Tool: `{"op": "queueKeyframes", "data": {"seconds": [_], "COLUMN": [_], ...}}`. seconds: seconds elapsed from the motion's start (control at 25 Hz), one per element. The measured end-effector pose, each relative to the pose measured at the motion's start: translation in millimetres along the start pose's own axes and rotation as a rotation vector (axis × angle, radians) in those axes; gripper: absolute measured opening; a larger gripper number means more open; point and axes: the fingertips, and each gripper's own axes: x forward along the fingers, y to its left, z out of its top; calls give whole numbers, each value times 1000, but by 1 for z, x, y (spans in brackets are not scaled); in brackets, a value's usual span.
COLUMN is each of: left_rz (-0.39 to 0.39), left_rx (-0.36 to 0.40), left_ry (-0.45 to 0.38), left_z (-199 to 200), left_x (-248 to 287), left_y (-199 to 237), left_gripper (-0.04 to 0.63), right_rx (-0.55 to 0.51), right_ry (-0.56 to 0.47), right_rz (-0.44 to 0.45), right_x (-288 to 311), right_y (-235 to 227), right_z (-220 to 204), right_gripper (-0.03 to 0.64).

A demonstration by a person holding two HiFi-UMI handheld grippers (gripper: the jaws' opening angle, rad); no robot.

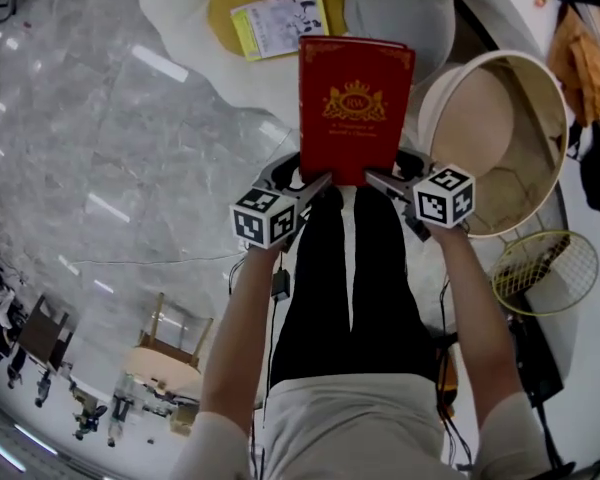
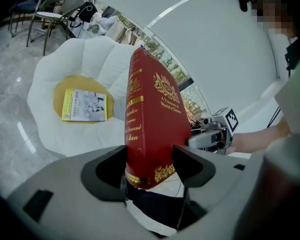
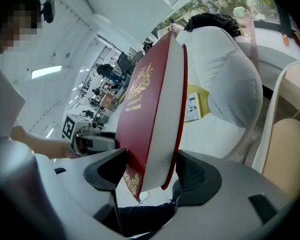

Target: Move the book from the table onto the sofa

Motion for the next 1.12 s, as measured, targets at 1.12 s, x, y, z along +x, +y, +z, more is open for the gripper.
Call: {"op": "queueKeyframes", "data": {"seconds": [1.12], "left_rz": [85], "left_rx": [-315], "left_ry": [-81], "left_z": [17], "left_x": [139], "left_y": [155], "left_gripper": [296], "right_rx": [-48], "right_ry": [287], "right_rz": [5], "right_x": [142], "right_y": [-158], "right_z": [56], "right_gripper": [325]}}
